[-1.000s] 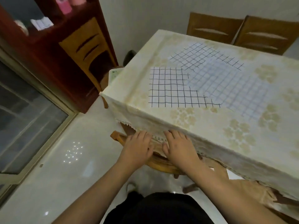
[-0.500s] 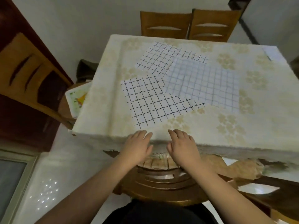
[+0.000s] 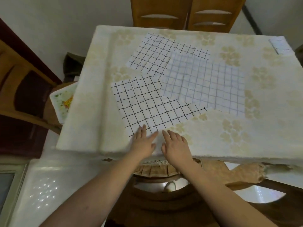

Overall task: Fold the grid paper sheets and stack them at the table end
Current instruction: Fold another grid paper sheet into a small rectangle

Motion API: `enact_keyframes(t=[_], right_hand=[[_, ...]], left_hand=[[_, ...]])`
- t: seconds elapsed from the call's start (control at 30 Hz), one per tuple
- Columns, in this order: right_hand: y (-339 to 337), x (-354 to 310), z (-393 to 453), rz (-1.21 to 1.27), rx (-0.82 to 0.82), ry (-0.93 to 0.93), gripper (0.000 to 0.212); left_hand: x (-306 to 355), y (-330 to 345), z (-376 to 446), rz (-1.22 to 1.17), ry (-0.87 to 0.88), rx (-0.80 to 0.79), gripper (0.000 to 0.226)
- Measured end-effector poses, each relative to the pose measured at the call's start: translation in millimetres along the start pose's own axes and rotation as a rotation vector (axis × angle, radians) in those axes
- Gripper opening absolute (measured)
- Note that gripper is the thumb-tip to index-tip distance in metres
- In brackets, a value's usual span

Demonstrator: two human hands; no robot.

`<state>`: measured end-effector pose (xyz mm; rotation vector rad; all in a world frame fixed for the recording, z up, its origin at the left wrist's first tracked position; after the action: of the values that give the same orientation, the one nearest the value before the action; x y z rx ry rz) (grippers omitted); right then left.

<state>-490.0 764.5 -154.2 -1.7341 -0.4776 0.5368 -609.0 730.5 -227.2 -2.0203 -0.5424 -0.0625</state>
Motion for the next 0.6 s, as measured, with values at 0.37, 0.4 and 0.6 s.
enact_keyframes(t=[0.37,0.4,0.6], right_hand=[[20.1,40.1,44.0,0.055,-0.011,0.039,0.066],[20.6,42.2,46.7,0.074,-0.009,0.050,0.066],[31.7,66.6,55.1,0.146,-0.007,0.148,0.059]], left_hand=[[15.6,12.3,-6.6,0.106,0.036,0.046,0.064],[21.4,13.6,-11.0,0.109,0.042,0.045,0.064],[79.2,29.9,-51.8,0.091,0.144,0.047,0.063]])
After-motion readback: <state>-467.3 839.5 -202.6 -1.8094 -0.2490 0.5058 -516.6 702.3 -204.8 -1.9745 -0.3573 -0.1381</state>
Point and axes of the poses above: each hand's wrist, its own z-axis towards the middle knuckle, its own y-axis out of the palm, x = y × z, the point moved 8 cm from there along z, towards the middle knuckle, and after that the axes turned 5 degrees about -z, right-handed, at the moved point
